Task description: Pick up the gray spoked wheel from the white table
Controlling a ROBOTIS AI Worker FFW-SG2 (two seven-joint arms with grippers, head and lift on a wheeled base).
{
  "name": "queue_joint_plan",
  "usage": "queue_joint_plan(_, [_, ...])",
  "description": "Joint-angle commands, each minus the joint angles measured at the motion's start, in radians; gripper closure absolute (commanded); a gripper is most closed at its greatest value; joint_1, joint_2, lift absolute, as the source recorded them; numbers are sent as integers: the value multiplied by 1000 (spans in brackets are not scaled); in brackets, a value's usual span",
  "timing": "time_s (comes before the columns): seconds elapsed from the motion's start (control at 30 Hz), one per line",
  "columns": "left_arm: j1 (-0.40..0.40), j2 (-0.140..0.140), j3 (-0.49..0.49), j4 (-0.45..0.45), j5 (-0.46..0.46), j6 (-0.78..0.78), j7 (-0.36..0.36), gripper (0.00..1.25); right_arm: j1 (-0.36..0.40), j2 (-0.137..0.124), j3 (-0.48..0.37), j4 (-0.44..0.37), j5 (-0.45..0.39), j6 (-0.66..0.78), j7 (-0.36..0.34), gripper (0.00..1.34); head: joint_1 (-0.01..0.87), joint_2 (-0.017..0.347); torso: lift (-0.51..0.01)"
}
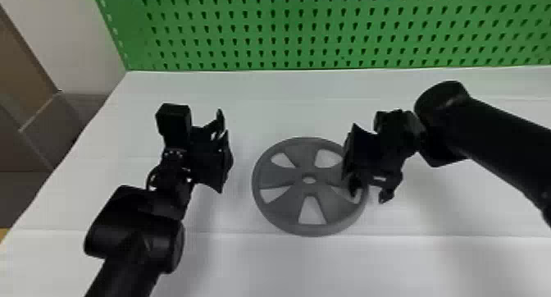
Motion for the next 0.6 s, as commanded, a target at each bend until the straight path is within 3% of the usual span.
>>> queue_joint_plan(0.0, [0, 0, -2, 0, 0, 0, -1, 501, 0, 1, -1, 0, 0, -2, 0, 693, 779, 103, -71])
queue_joint_plan(0.2, [0, 0, -2, 0, -2, 0, 1, 501, -2, 2, 0, 0, 2, -3, 0, 725, 779, 103, -71])
queue_joint_plan(0.33, [0, 0, -3, 0, -2, 0, 1, 502, -3, 4, 0, 0, 12, -3, 0, 863, 779, 103, -71])
queue_joint_plan(0.57, [-2, 0, -5, 0, -3, 2, -1, 502, -6, 9, -7, 0, 40, -3, 0, 888, 779, 103, -71])
